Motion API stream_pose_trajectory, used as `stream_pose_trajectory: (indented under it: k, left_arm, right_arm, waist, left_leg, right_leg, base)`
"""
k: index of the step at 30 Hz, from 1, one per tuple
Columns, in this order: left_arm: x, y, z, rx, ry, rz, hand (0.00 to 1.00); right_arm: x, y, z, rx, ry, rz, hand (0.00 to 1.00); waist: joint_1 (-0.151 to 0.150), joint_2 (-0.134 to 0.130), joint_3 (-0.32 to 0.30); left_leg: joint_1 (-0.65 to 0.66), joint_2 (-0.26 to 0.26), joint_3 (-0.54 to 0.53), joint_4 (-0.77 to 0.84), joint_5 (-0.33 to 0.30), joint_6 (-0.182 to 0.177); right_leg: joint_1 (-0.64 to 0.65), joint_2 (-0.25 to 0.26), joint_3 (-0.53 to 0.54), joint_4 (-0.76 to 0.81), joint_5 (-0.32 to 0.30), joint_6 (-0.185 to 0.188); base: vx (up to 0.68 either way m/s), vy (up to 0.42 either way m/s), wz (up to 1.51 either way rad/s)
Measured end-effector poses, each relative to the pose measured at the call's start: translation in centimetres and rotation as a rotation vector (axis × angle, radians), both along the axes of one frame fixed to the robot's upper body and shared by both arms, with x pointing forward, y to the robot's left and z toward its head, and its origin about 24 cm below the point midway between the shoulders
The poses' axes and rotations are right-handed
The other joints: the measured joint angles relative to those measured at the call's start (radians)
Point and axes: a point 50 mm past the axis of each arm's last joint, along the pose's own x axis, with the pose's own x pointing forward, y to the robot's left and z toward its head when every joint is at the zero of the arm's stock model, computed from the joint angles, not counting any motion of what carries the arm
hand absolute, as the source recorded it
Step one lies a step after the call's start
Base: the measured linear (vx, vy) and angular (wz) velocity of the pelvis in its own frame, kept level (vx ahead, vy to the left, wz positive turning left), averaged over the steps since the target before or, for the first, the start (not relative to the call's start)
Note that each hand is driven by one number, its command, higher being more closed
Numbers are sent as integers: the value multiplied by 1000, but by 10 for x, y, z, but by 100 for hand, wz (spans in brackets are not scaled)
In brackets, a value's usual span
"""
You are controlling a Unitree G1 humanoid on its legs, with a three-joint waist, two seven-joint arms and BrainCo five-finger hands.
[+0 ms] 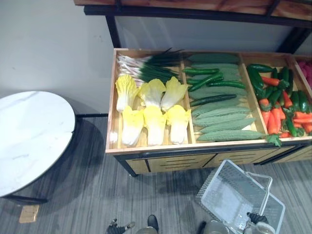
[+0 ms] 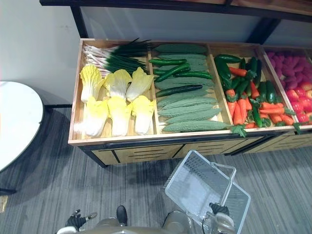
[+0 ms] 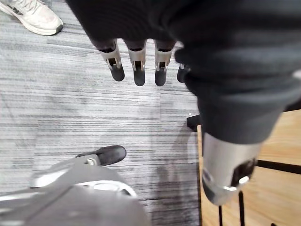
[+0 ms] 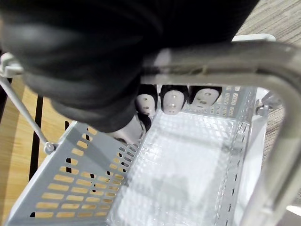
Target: Pick vegetable in the basket
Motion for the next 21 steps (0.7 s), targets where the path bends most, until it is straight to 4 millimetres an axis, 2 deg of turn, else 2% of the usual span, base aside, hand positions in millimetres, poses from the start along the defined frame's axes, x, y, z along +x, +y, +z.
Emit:
stream_pose_trajectory:
  k: [2,3,6,7,8,10,12,16,21]
  left_arm:
    - [6,5,3,8,-31,43,0]
    - [8,1,3,-1,-46,71,0]
    - [12,-5,4,-10,-82,131,0]
    - [15,-5,6,-9,-98,132,0]
    - [22,-4,11,2,-139,128,0]
    - [37,1,23,31,-226,118,0]
    - [49,7,36,64,-307,108,0]
    - [68,12,65,141,-469,67,0]
    - [89,14,101,209,-649,67,0]
  right_arm:
    - [-10,1,-3,22,19,-51,100]
    - [-11,-2,-3,23,15,-78,100]
    - [-18,-7,-3,19,25,-117,100]
    - [-21,-8,-3,15,34,-115,100]
    - [-28,-11,-3,-5,59,-95,100]
    - [-41,-16,-3,-41,98,-81,100]
    - [-50,-22,0,-79,122,-60,100]
    - [-59,-28,3,-123,135,-26,100]
    - [-53,-34,9,-166,123,31,100]
  waist:
    - [1,-34,-4]
    - [9,-15,-9]
    - [10,12,-8]
    - [8,20,-11]
    - [-1,16,-9]
    - [1,16,-14]
    - [1,4,-25]
    - [1,-18,-37]
    - [-1,-13,-41]
  left_leg:
    - [7,-19,-22,12,-18,-28]
    - [2,-2,-20,11,-17,-43]
    - [-11,30,-19,7,-17,-74]
    - [-11,35,-20,6,-16,-78]
    - [-10,44,-24,5,-16,-82]
    - [2,45,-26,-3,-15,-85]
    - [2,40,-24,-10,-15,-85]
    - [-1,26,-17,-18,-16,-84]
    - [1,23,4,-25,-17,-82]
  right_leg:
    - [9,-11,18,-44,45,10]
    - [17,7,20,-71,37,13]
    - [41,56,7,-156,32,5]
    - [46,62,4,-166,33,5]
    - [63,73,-9,-183,33,4]
    - [83,80,-14,-199,34,3]
    - [87,78,-14,-218,40,-1]
    - [87,70,-10,-241,51,4]
    - [82,73,6,-260,63,6]
  base:
    - [149,-195,28]
    - [152,-259,5]
    - [88,-195,-13]
    - [63,-135,12]
    - [40,-82,17]
    - [28,-48,10]
    - [0,0,0]
    - [2,6,-1]
    - [17,4,-10]
